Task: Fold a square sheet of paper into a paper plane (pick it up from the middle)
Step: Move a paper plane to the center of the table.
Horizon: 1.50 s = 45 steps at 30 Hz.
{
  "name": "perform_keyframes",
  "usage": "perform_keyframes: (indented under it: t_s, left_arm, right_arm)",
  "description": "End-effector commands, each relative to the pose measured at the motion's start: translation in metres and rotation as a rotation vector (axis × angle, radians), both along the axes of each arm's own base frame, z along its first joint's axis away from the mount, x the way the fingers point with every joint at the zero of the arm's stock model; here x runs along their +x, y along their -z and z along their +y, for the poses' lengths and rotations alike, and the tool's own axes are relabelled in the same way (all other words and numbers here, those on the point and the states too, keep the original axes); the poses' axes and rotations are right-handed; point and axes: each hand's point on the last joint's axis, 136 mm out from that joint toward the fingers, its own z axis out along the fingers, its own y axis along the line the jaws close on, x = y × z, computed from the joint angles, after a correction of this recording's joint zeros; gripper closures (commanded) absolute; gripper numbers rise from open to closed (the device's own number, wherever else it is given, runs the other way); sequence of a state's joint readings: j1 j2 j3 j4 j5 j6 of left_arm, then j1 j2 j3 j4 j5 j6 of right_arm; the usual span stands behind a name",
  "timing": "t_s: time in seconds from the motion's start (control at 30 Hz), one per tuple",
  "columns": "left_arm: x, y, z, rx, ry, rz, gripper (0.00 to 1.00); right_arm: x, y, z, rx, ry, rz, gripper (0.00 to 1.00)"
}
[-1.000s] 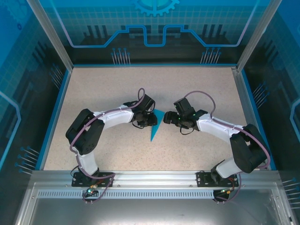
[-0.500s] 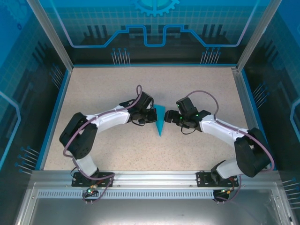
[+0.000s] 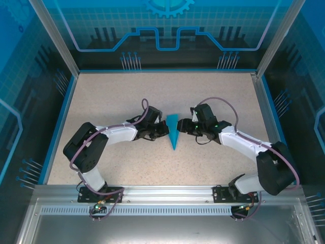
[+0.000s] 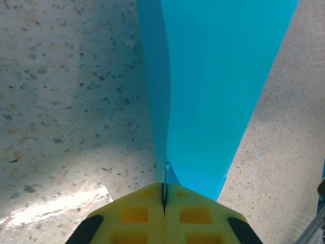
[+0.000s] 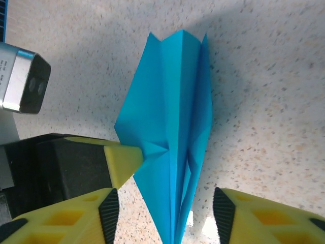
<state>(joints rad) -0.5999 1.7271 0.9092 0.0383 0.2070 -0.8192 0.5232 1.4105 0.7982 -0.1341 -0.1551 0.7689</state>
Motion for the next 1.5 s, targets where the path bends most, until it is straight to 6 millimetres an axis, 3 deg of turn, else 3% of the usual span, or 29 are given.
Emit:
perform_keyframes:
  t_s: [0.0, 0.17, 0.2, 0.4, 0.83, 1.47]
  left_arm:
    - [0.001, 0.008, 0.002, -0.025, -0.023, 0.023, 1.00]
    - [-0.002, 0.019, 0.015, -0.003, -0.042, 0.051, 1.00]
    - [-0.002, 0.019, 0.016, -0.002, -0.040, 0.050, 1.00]
    - [-0.003, 0.022, 0.017, 0.004, -0.040, 0.053, 1.00]
    - [-0.005, 0.029, 0.026, 0.015, -0.069, 0.070, 1.00]
    - [-0.005, 0.027, 0.026, -0.071, -0.081, 0.089, 1.00]
  right_arm:
    - [-0.002, 0.002, 0.021, 0.036, -0.092, 0.011, 0.50]
    - [-0.004, 0.017, 0.037, 0.005, -0.137, 0.049, 0.52]
    - [0.003, 0.009, 0.044, 0.015, -0.141, 0.031, 0.52]
    - [0.008, 0.016, 0.059, 0.008, -0.167, 0.044, 0.53]
    - [0.010, 0.053, 0.050, -0.103, -0.125, 0.132, 0.50]
    - [-0.024, 0.067, 0.060, -0.101, -0.188, 0.198, 0.50]
